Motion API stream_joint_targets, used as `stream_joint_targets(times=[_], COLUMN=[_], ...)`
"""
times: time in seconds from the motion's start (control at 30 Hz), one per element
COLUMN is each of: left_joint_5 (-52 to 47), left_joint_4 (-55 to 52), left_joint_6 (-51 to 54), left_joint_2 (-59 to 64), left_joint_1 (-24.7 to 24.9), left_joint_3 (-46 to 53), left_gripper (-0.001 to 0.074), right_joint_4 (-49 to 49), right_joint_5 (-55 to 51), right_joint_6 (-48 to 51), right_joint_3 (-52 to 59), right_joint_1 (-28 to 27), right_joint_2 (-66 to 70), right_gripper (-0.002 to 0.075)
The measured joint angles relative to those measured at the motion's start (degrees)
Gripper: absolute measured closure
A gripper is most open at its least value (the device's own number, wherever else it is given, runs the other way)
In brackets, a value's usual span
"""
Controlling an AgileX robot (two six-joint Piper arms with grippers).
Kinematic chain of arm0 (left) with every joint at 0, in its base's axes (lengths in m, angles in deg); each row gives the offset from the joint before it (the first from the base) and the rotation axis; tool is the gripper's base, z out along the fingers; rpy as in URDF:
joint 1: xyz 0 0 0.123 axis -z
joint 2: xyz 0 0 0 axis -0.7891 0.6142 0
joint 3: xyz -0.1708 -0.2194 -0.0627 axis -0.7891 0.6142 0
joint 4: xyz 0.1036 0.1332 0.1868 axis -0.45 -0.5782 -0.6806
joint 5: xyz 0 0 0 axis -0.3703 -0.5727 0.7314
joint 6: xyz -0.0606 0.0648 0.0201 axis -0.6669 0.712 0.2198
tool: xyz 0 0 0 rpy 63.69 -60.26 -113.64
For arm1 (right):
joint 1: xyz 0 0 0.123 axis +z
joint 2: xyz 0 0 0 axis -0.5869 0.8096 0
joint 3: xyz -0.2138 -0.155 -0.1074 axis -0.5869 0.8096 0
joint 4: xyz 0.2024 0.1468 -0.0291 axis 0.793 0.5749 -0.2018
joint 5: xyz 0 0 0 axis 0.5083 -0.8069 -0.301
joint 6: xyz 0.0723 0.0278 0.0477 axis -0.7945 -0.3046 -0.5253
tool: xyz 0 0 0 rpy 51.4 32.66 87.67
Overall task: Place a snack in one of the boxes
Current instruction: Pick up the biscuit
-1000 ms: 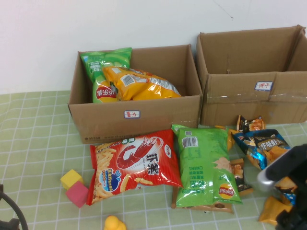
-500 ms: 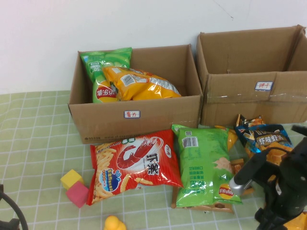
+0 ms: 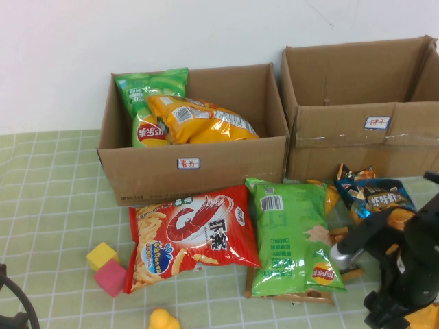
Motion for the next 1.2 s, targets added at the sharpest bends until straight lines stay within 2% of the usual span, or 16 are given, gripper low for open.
stream_joint_targets(times=[0.13,0.27,0.37,0.57,0.67,0.87,1.2], left_joint_5=[0.0,0.0,0.0,0.0,0.0,0.0,0.0], left_joint_4=[0.0,0.3,0.5,0.8,2.1,2.4,2.5], left_joint_6=[0.0,0.0,0.0,0.0,0.0,0.1,0.5], left_joint_2=[0.0,0.0,0.0,0.0,0.0,0.0,0.0], left_joint_1=[0.0,0.0,0.0,0.0,0.0,0.0,0.0], left_joint_3=[0.0,0.0,0.0,0.0,0.0,0.0,0.0], left_gripper=[0.0737,0.0737,0.0737,0.0737,0.0737,0.0737,0.0737], right_joint_4=[0.0,0.1,0.5,1.8,5.4,17.5,17.9], right_joint_5=[-1.4,3.2,7.4,8.7,8.6,8.9,9.1], right_joint_6=[-1.8,-1.8,-2.2,-2.3,0.7,13.2,16.8], right_joint_3=[0.1,2.8,4.7,4.8,4.8,4.7,4.6], right_joint_1=[0.0,-0.7,-2.5,-7.6,-8.7,-8.8,-9.1], right_joint_2=[-3.3,-4.9,-4.4,-2.8,-2.3,-0.7,0.3], right_gripper=[0.0170,0.0170,0.0170,0.0170,0.0170,0.0170,0.0170])
